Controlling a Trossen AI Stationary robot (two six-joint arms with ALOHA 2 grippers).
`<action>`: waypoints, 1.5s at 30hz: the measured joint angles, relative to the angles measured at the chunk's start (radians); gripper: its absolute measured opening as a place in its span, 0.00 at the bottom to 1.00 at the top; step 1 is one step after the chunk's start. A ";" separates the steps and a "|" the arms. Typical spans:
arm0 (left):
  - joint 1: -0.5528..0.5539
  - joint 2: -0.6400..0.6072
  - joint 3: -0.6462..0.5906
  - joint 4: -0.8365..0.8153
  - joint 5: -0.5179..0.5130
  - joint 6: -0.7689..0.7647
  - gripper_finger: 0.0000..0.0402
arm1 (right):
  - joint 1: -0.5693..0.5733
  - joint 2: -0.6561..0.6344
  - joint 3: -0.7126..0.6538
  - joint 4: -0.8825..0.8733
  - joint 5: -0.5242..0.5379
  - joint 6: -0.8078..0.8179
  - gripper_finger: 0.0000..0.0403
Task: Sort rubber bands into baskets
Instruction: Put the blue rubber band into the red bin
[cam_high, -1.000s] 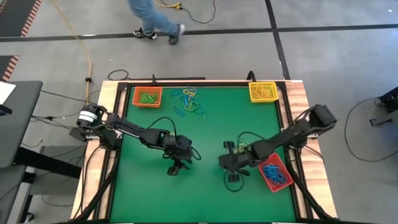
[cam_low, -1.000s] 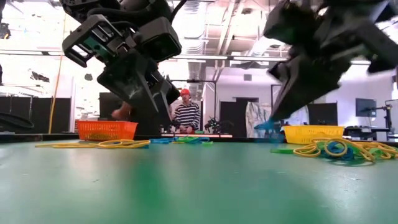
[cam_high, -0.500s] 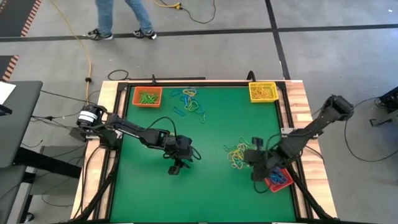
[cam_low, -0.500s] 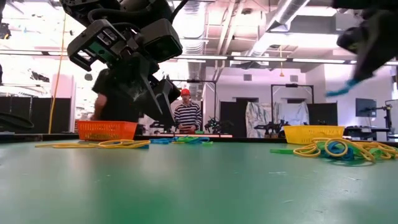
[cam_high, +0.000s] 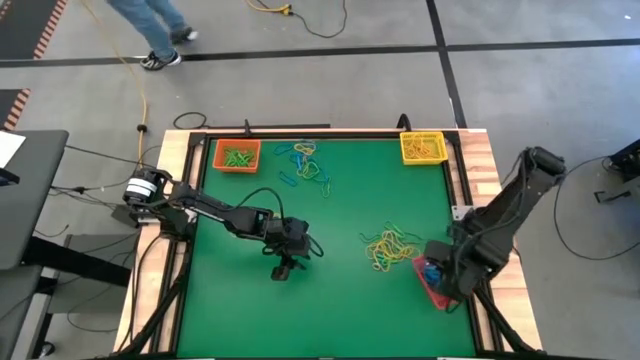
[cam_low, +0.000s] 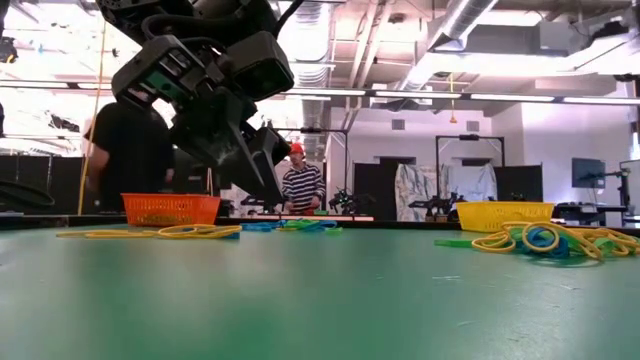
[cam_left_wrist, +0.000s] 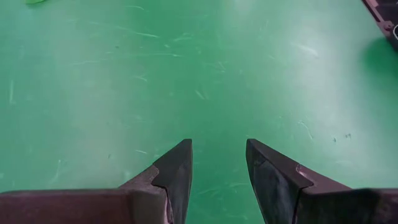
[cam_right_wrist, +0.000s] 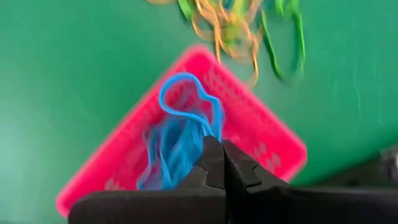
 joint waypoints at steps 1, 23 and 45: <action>0.001 0.000 0.000 0.000 -0.001 0.000 0.35 | 0.019 0.000 0.000 -0.016 -0.015 0.039 0.03; 0.036 0.000 0.000 -0.079 -0.189 -0.008 0.35 | 0.094 0.049 0.001 -0.021 -0.043 0.235 0.22; 0.192 -0.301 -0.002 -0.440 -0.512 -0.078 0.35 | 0.052 0.050 0.001 0.115 0.588 0.084 0.60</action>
